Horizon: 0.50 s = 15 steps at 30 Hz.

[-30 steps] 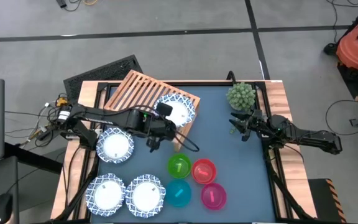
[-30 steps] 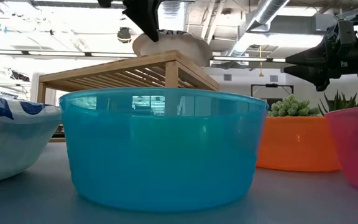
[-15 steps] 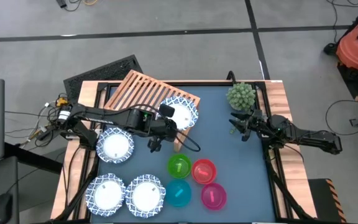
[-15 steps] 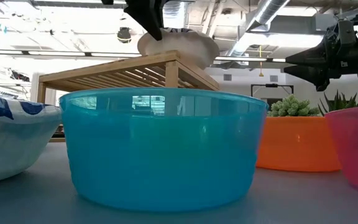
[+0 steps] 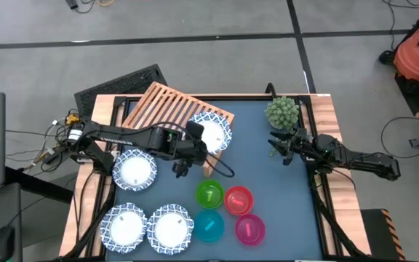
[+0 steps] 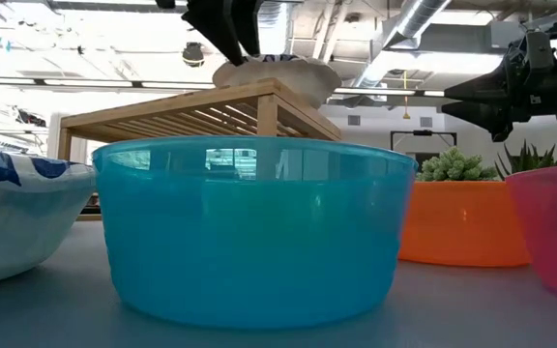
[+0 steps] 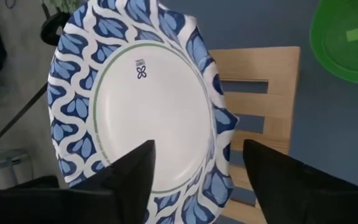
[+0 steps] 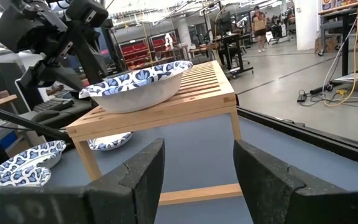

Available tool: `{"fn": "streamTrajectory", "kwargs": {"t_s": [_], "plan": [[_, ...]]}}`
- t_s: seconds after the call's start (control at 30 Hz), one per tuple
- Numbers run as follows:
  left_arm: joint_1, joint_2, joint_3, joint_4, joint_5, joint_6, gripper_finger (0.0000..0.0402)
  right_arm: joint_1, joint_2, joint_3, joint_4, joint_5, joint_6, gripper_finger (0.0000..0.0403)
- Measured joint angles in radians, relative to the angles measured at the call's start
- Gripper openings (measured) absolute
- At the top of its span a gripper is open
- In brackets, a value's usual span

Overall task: Place and stack bowls onto a shelf
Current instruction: Put the blue and white bowl on the shelf, then stack the blue and white bowl on top of the blue and white bowl on the shelf

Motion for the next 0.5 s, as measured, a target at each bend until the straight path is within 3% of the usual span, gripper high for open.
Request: {"fn": "streamTrajectory", "kwargs": {"t_s": [0.2, 0.5], "plan": [[0.0, -0.002, 0.046, -0.02, 0.009, -0.067, 0.0263, 0.0, 0.0, 0.0, 0.0, 0.0, 0.0, 0.0218], [0.0, -0.002, 0.154, -0.06, 0.084, -0.109, 0.0266, 0.0, 0.0, 0.0, 0.002, 0.0, 0.0, 0.0218]]}}
